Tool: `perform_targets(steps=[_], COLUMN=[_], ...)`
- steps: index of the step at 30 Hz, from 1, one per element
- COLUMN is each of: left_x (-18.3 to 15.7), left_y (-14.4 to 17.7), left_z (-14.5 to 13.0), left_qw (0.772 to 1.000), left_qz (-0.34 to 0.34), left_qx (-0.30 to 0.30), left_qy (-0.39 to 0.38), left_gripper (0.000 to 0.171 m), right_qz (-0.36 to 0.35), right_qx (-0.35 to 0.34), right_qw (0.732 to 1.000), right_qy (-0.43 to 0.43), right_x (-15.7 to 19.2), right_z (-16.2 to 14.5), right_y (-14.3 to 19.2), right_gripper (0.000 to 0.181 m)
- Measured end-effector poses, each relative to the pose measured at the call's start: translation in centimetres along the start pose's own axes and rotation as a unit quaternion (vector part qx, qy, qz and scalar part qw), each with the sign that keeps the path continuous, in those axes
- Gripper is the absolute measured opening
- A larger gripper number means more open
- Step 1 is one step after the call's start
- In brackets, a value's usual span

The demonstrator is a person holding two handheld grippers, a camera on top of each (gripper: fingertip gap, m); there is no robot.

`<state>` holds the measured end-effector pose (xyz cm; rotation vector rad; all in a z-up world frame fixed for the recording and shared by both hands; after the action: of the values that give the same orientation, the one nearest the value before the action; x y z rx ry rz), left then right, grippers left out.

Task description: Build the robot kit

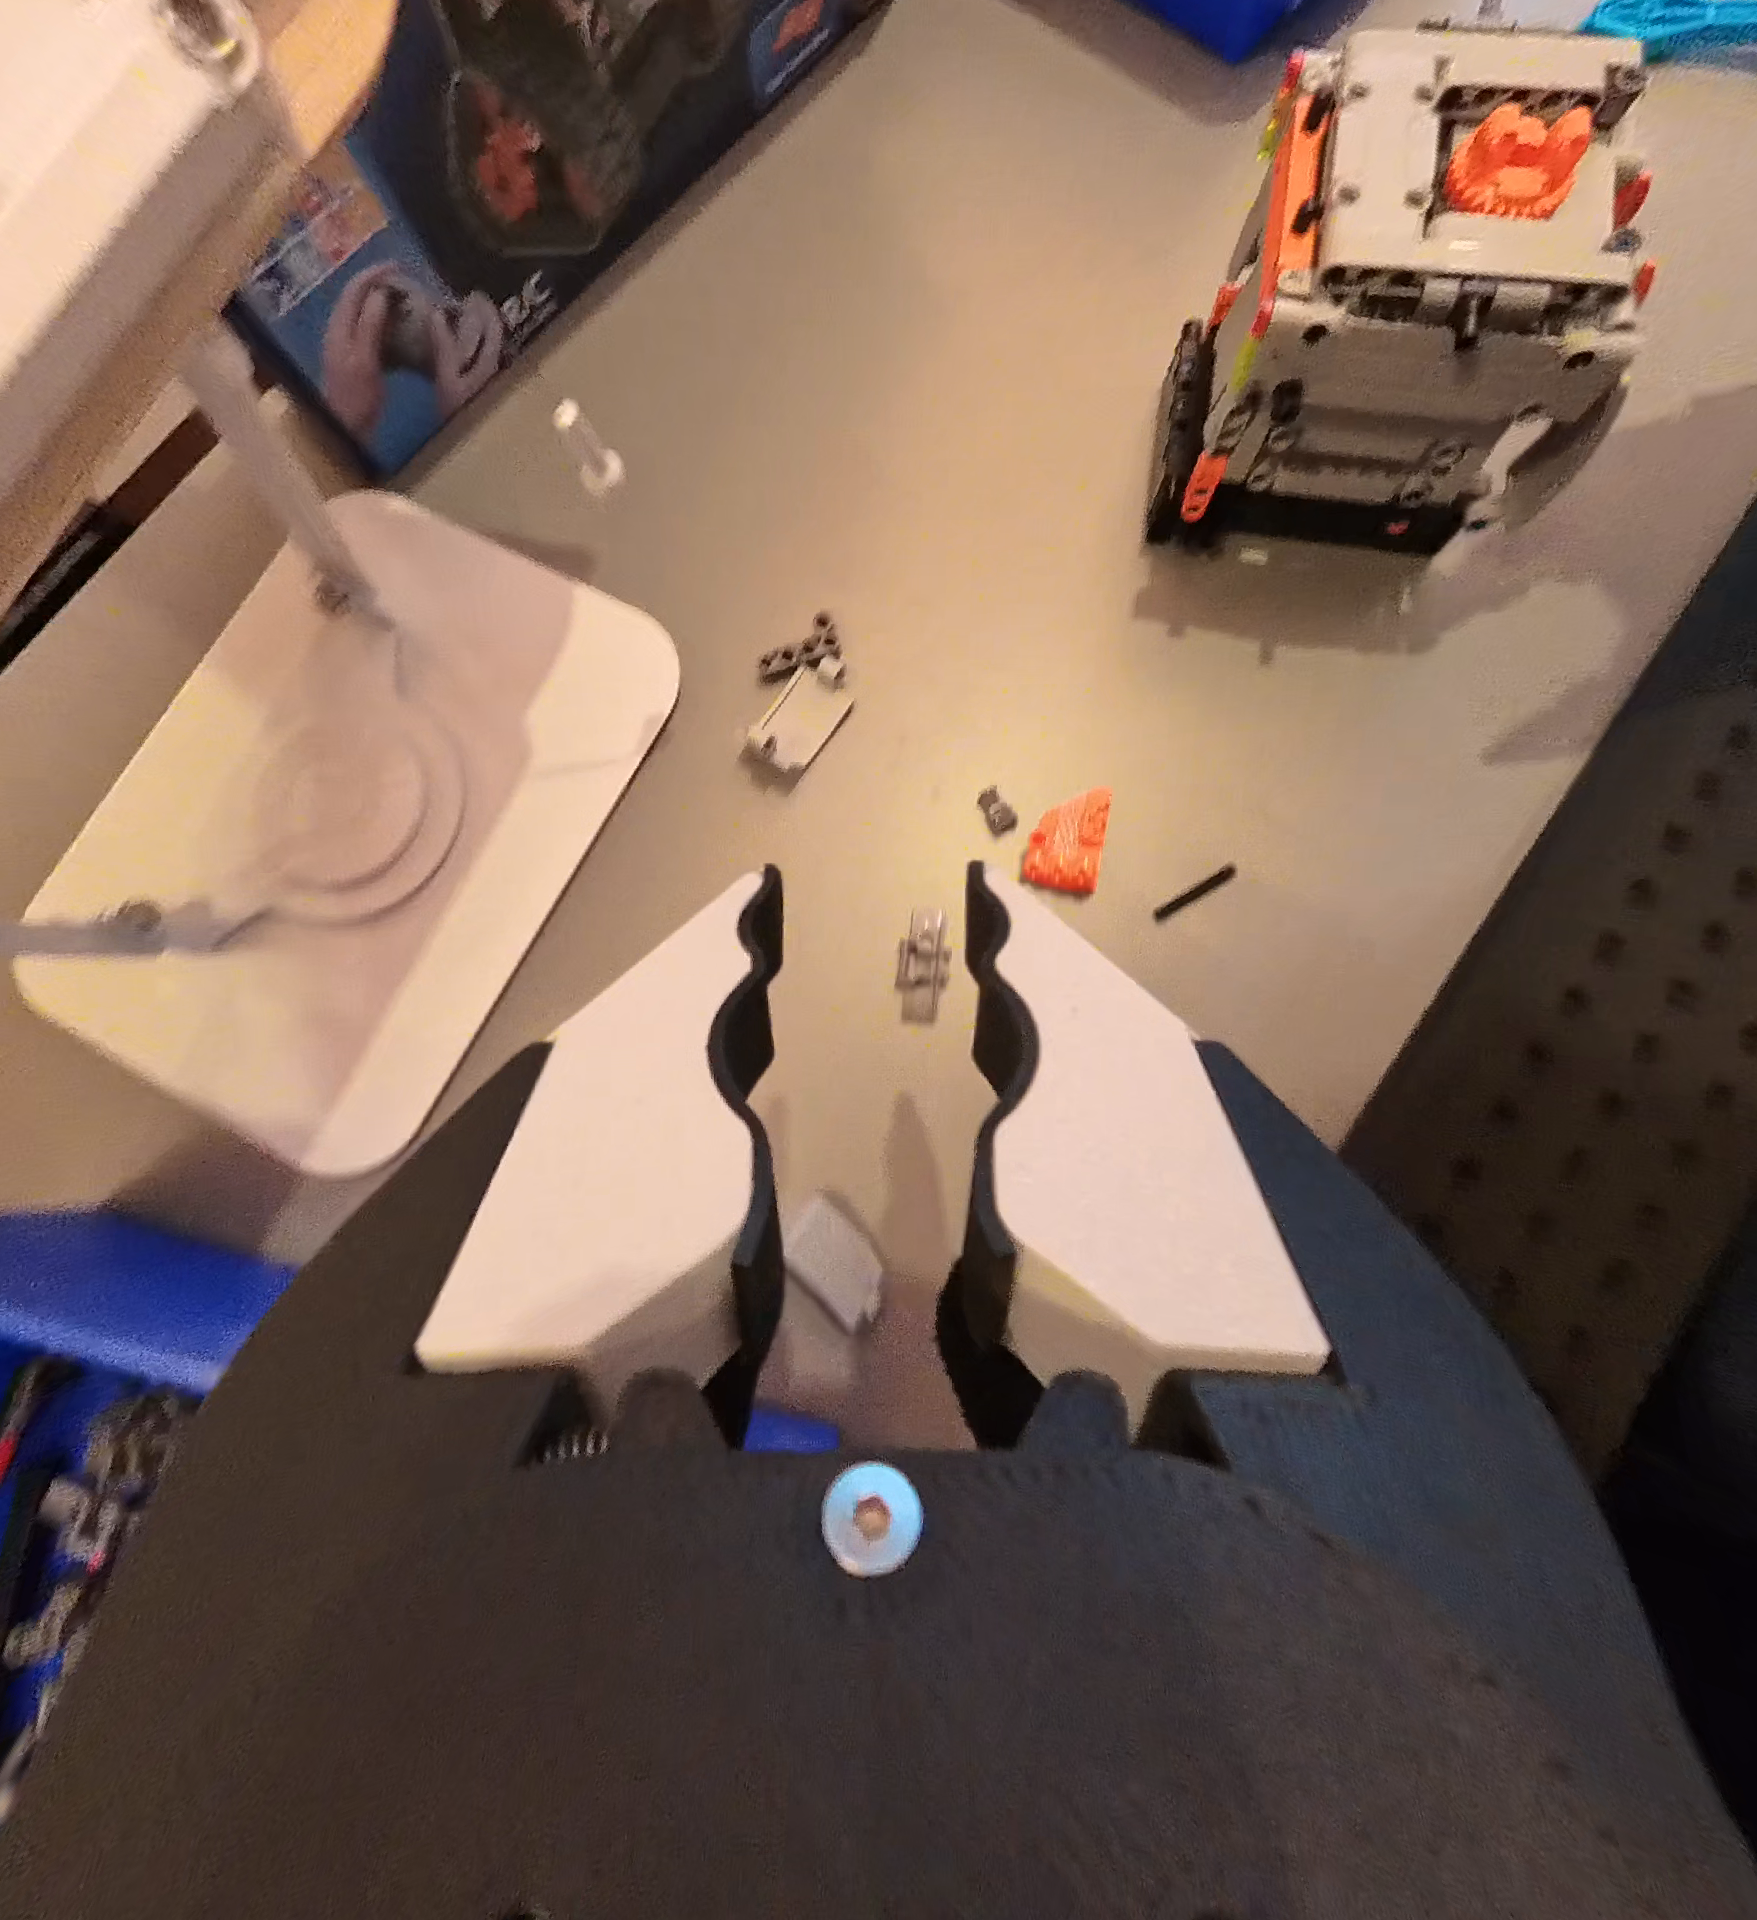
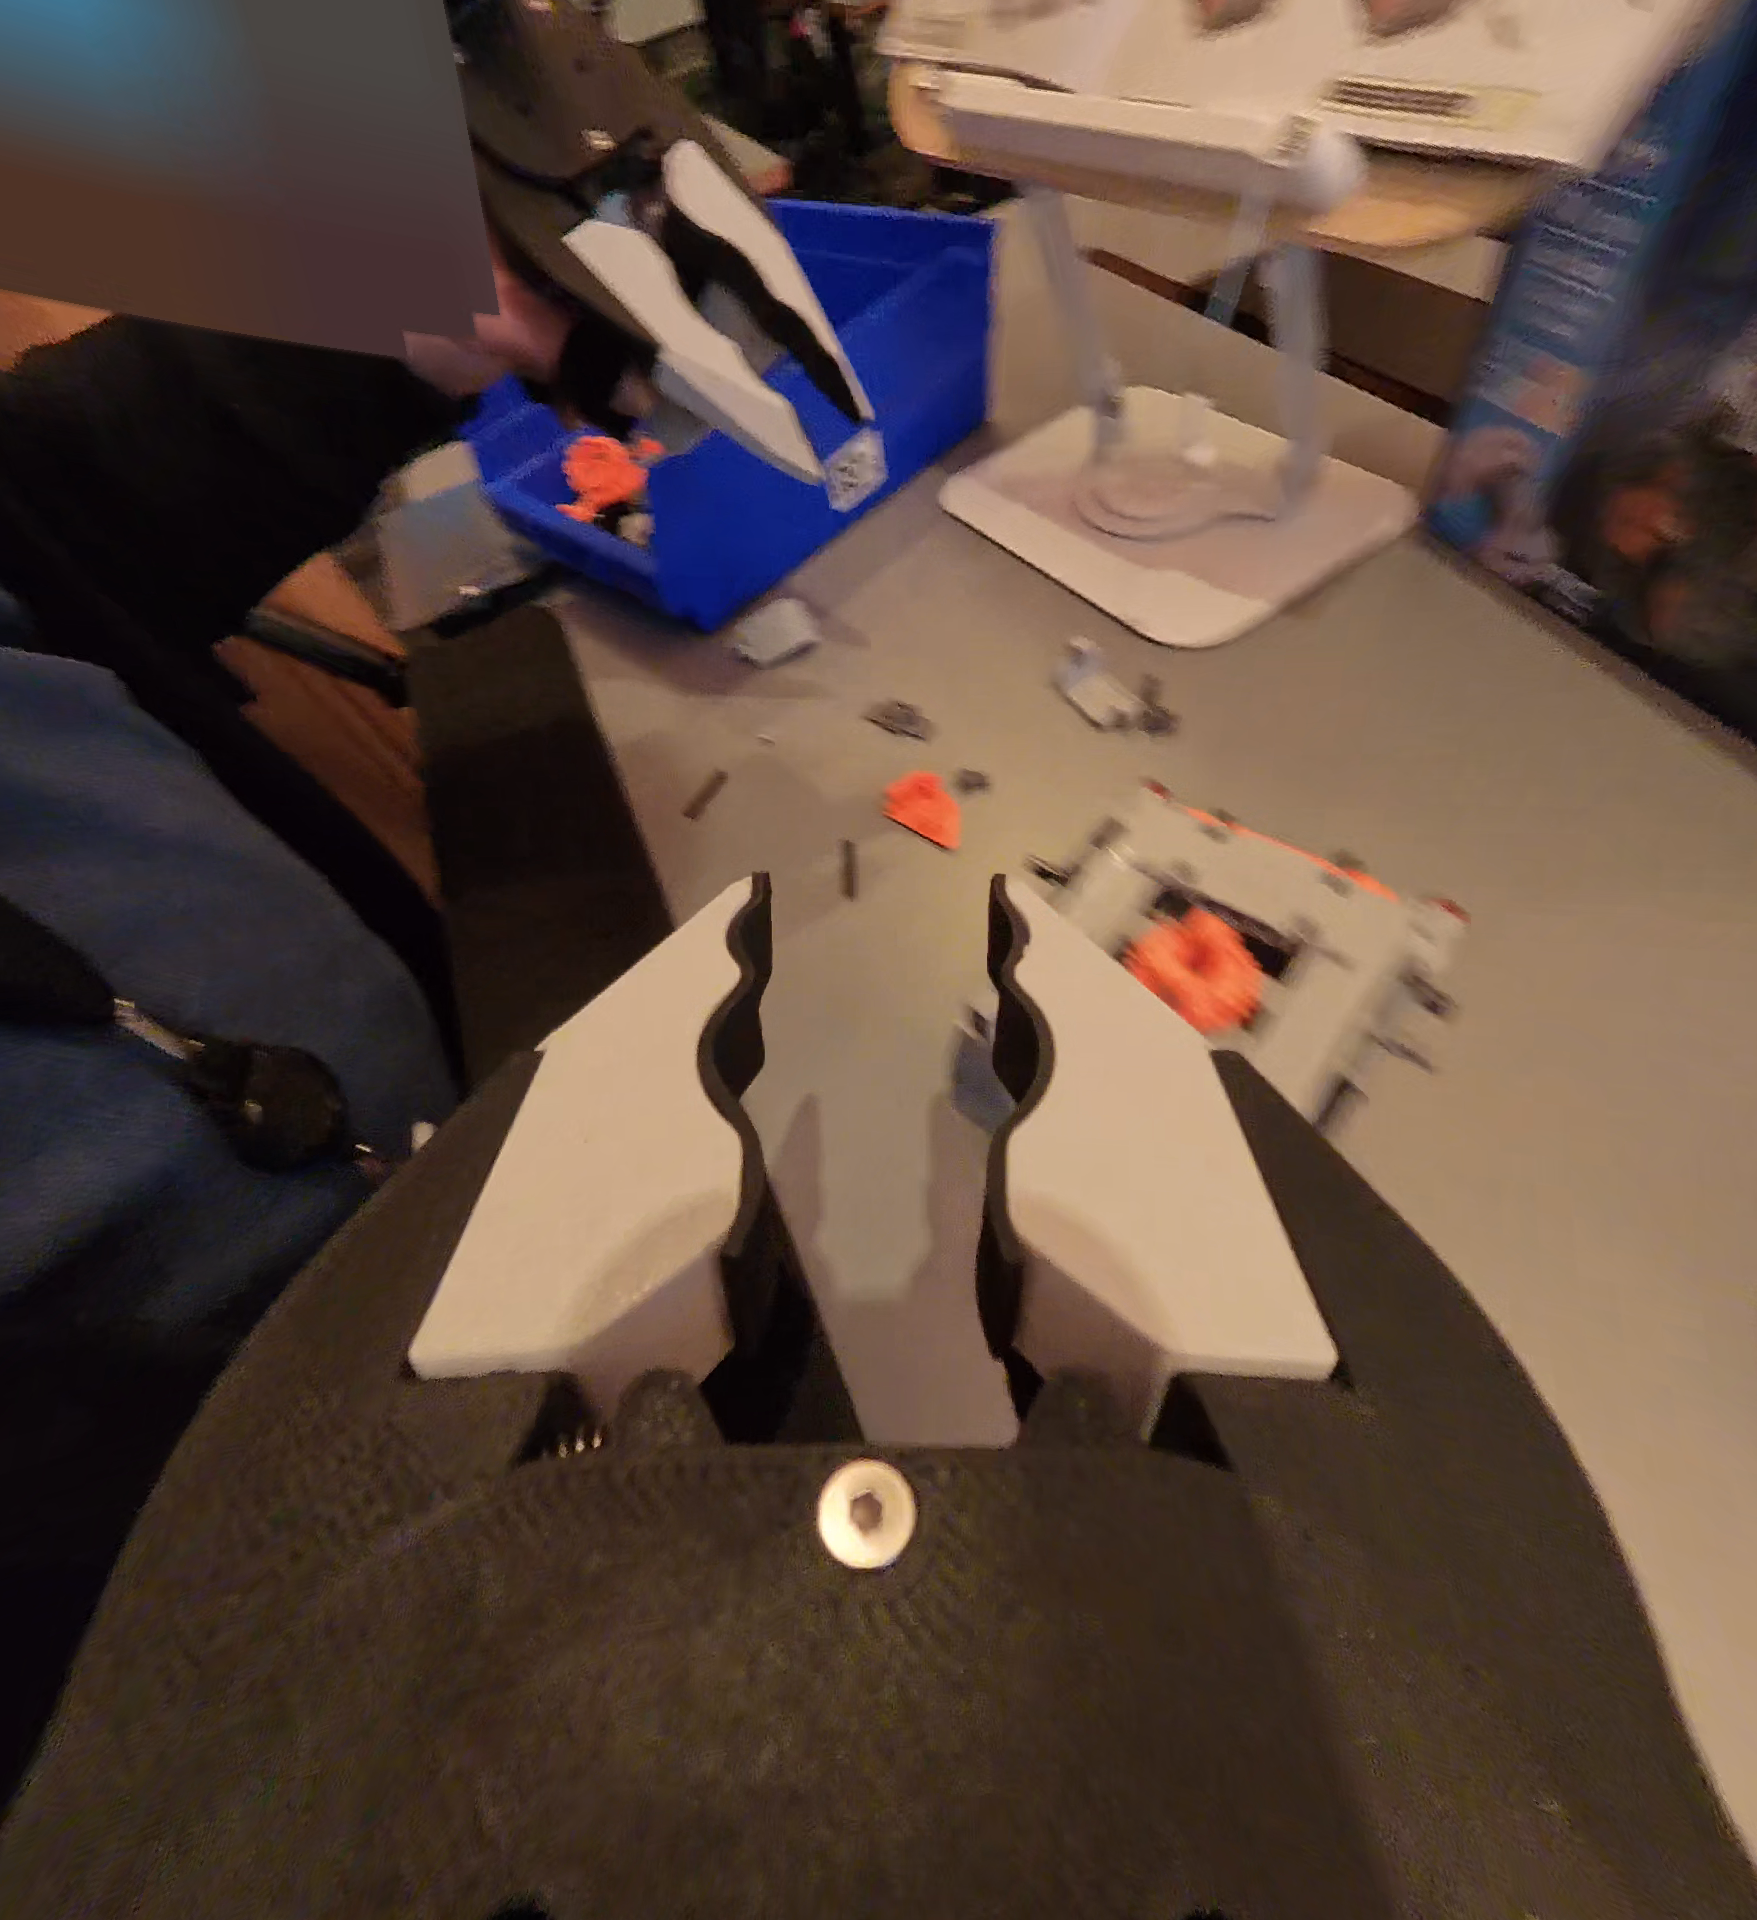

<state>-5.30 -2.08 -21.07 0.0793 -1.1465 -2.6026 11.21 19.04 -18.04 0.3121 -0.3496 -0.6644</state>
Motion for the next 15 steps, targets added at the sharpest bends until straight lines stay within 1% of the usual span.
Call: perform_targets(steps=[3, 6, 8, 11, 13, 15], left_x=[-0.2, -1.6, -2.6, -2.9, -2.2, -0.5], left_y=[2.3, 2.6, 2.2, 2.7, 4.1, 6.2], left_z=[-1.5, -3.1, -4.5, -6.2, -6.5, -6.9], left_qw=[1.0, 0.999, 0.998, 0.998, 0.998, 0.996], left_qz=[0.012, 0.011, 0.016, 0.024, 0.037, 0.067], left_qx=[0.021, 0.04, 0.058, 0.063, 0.05, 0.043], left_qy=[0.01, 0.021, 0.015, 0.02, 0.023, 0.028], left_gripper=[0.026, 0.025, 0.025, 0.023, 0.022, 0.022], right_qz=[0.06, 0.077, 0.073, 0.072, 0.073, 0.073], right_qx=[0.016, 0.047, 0.064, 0.085, 0.097, 0.095], right_qw=[0.998, 0.995, 0.994, 0.993, 0.992, 0.993], right_qy=[0.019, 0.043, 0.042, 0.037, 0.027, 0.018], right_x=[3.6, 5.4, 5.8, 6.1, 6.2, 6.2], right_z=[0.8, 0.1, -0.5, -1.8, -2.5, -3.0], right_y=[-4.5, -8.7, -10.9, -13.9, -15.7, -17.0], right_gripper=[0.037, 0.035, 0.037, 0.045, 0.048, 0.048])
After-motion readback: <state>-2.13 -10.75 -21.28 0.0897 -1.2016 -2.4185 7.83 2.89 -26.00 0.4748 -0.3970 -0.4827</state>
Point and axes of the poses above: each gripper's, where its closed fingertips meet, y back along the fingers, z out of its top, x = y × z across the jaws, the point moved 3 cm from there along y, back along the fingers, and after that the axes turned 2 degrees about z, right-handed, at the moved point
